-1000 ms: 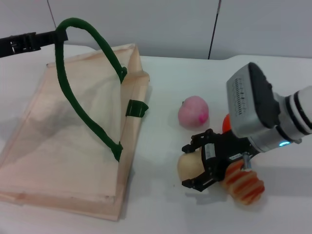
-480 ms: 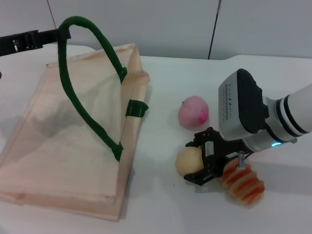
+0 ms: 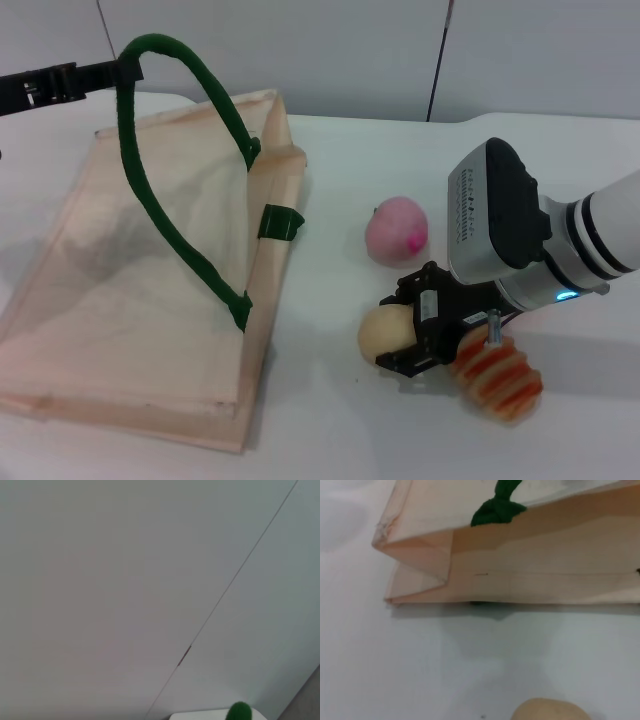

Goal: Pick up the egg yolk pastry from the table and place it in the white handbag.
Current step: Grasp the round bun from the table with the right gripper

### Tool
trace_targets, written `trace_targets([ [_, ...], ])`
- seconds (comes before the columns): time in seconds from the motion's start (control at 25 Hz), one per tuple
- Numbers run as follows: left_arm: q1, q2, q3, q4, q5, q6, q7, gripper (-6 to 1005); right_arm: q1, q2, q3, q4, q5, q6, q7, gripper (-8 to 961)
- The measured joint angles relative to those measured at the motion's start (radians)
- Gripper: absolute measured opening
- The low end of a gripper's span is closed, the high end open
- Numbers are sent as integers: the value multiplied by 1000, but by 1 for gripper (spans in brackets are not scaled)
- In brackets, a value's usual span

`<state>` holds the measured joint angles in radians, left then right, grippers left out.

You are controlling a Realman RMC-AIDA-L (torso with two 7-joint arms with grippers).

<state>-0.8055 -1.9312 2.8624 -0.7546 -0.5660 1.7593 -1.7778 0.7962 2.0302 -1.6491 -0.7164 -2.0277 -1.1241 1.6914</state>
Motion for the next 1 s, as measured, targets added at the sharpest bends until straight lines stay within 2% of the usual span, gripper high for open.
trace_targets([
  [0.32,4,0,0,0,-5,2,0,184,-3,1,-1,-7,-2,-1,1,718],
  [1.0,8,0,0,0,-12,14,-2,197,-67,-2,24,-183,3,-77,4,675],
])
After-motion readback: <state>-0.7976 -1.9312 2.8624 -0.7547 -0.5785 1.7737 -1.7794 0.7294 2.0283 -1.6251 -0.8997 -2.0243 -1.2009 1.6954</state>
